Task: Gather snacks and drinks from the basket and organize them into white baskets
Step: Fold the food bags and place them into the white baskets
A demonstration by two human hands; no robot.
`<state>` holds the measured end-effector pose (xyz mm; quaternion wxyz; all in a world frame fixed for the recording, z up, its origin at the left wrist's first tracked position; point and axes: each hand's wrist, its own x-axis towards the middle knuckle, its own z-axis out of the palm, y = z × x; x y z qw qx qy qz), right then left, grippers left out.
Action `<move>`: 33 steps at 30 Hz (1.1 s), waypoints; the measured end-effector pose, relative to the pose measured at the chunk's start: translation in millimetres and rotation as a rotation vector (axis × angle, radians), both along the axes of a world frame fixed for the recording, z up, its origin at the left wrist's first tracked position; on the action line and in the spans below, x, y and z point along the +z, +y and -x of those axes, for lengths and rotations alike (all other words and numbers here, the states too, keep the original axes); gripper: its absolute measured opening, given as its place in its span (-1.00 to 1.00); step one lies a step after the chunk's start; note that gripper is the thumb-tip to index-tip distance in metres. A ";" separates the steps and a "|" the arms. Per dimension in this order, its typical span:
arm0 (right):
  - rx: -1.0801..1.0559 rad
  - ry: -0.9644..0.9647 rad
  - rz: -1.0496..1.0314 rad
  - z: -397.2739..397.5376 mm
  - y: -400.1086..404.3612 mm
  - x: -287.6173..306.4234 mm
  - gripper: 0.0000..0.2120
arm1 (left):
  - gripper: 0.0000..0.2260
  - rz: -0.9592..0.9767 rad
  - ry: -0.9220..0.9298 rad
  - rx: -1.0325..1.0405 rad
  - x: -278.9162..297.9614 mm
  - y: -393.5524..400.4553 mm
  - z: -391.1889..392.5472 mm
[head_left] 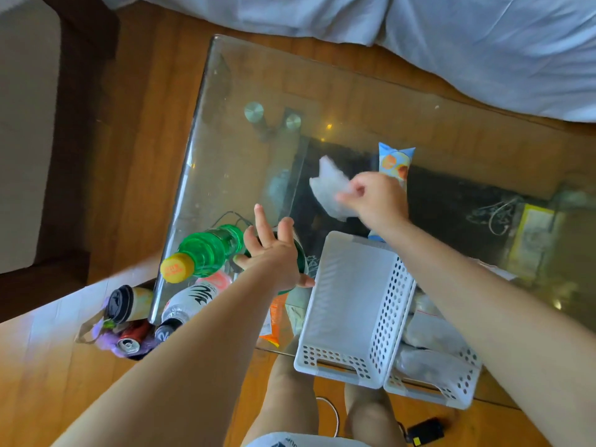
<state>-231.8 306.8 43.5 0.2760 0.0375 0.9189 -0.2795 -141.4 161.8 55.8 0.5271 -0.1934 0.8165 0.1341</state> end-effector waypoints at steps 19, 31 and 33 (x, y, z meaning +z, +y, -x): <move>-0.112 0.295 -0.215 -8.1 7.4 7.7 -0.83 | -0.05 0.008 0.063 -0.023 -1.3 -2.5 -2.3; -0.150 0.095 -0.124 -22.8 13.1 6.6 -0.80 | -0.10 0.039 0.082 -0.067 -1.2 -3.0 -2.2; -0.251 0.147 0.046 -30.1 23.1 19.7 -0.75 | -0.09 0.058 0.101 -0.062 -1.3 -3.4 -1.7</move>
